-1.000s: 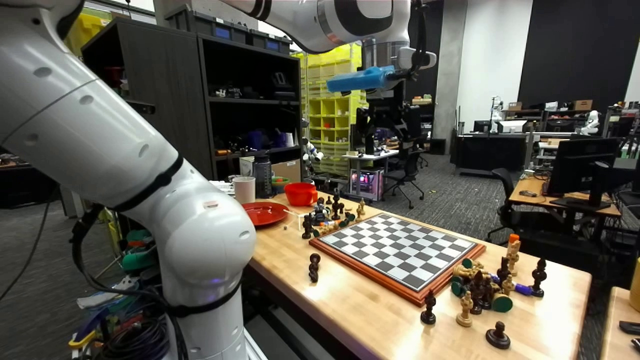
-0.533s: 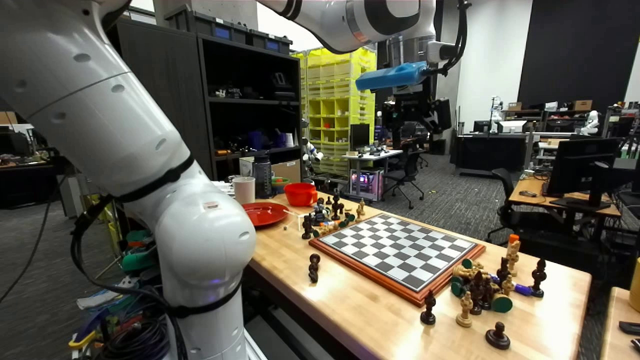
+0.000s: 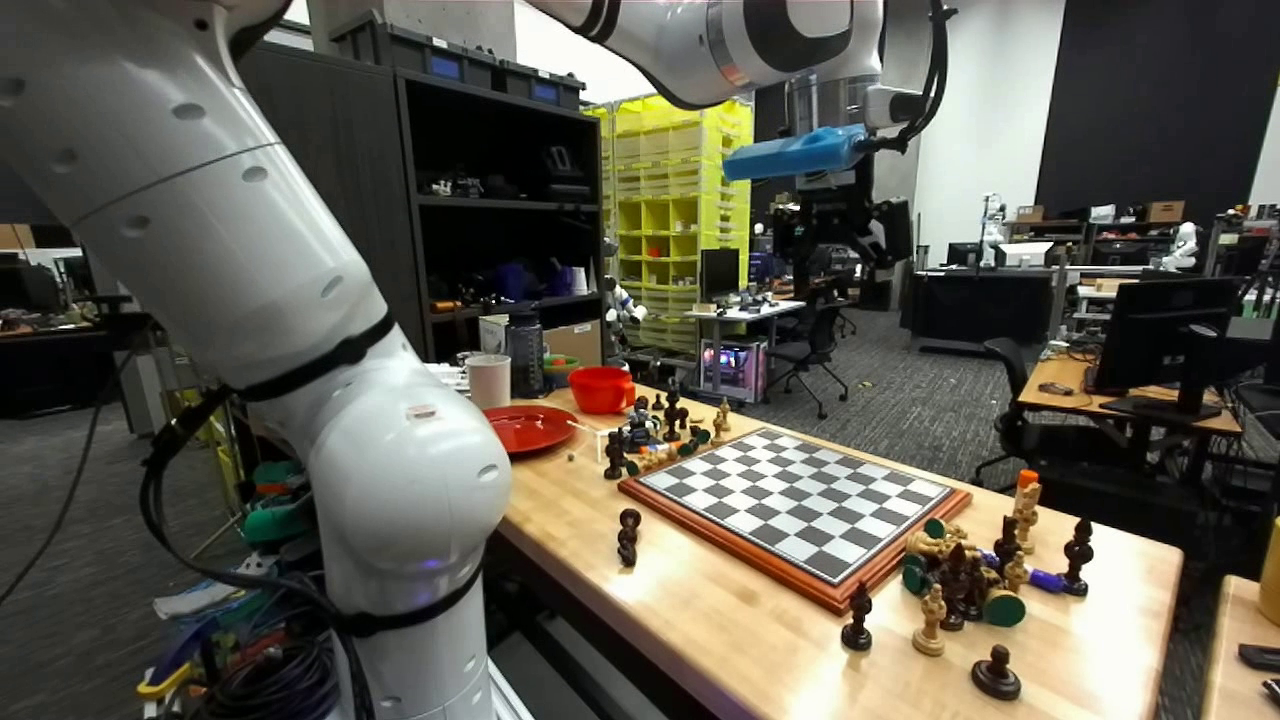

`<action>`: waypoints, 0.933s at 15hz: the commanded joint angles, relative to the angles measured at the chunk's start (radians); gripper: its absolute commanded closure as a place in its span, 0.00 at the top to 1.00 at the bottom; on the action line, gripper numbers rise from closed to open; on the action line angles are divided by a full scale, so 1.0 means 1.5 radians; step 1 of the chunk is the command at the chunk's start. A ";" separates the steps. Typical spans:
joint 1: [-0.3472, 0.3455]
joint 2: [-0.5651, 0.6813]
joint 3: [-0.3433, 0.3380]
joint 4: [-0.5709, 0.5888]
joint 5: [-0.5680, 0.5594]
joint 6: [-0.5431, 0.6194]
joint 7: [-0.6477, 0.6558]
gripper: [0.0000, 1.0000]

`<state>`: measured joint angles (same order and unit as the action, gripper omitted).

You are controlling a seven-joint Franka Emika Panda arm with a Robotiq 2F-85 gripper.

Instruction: Put a light brown chess piece on the board

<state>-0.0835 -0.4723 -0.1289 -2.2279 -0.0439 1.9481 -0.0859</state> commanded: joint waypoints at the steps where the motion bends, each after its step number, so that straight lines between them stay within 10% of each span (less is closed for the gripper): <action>1: -0.004 0.089 -0.008 0.093 0.007 -0.032 -0.006 1.00; 14: -0.048 0.349 -0.033 0.305 0.017 -0.011 0.002 1.00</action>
<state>-0.1471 0.0511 -0.1879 -1.7730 -0.0177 1.9348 -0.0827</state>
